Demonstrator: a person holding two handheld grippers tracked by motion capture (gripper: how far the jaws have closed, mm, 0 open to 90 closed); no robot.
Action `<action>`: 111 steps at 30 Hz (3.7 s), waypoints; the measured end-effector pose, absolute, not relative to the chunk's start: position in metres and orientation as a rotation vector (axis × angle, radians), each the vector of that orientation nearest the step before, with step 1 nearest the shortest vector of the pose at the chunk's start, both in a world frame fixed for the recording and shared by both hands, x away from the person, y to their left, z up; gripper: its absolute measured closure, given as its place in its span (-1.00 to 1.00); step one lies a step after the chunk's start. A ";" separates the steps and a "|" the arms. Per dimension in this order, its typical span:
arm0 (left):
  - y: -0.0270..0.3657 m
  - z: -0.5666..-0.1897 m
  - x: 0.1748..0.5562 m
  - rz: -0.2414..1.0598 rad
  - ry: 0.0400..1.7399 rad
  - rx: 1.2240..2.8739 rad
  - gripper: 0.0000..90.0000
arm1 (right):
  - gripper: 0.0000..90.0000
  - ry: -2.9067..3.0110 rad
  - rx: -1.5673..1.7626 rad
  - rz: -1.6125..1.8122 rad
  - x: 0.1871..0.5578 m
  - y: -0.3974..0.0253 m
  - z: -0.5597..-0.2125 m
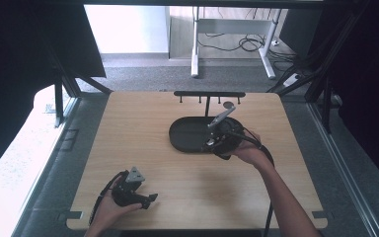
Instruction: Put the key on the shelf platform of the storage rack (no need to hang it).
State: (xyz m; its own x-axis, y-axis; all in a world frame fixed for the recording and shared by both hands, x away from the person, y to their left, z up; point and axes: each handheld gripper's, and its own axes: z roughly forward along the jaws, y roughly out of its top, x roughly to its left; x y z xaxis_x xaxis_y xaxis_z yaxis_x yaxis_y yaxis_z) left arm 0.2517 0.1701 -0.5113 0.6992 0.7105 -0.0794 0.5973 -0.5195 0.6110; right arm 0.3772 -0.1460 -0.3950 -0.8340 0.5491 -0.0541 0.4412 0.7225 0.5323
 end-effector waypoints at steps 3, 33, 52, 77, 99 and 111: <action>0.170 -0.511 0.252 0.238 0.993 2.287 -0.56 | 0.12 2.718 0.800 0.750 0.382 -0.145 -0.396; 0.170 -0.516 0.254 0.224 0.998 2.306 -0.57 | 0.12 2.738 0.853 0.693 0.446 -0.119 -0.435; 0.163 -0.522 0.254 0.230 0.975 2.357 -0.58 | 0.12 2.717 0.897 0.651 0.466 -0.114 -0.459; 0.160 -0.526 0.254 0.211 0.972 2.365 -0.59 | 0.12 2.696 0.945 0.633 0.473 -0.124 -0.471; 0.160 -0.525 0.254 0.214 0.975 2.360 -0.59 | 0.11 2.656 0.974 0.538 0.481 -0.134 -0.495; 0.161 -0.524 0.254 0.227 0.983 2.344 -0.59 | -0.08 2.648 1.032 0.503 0.481 -0.141 -0.505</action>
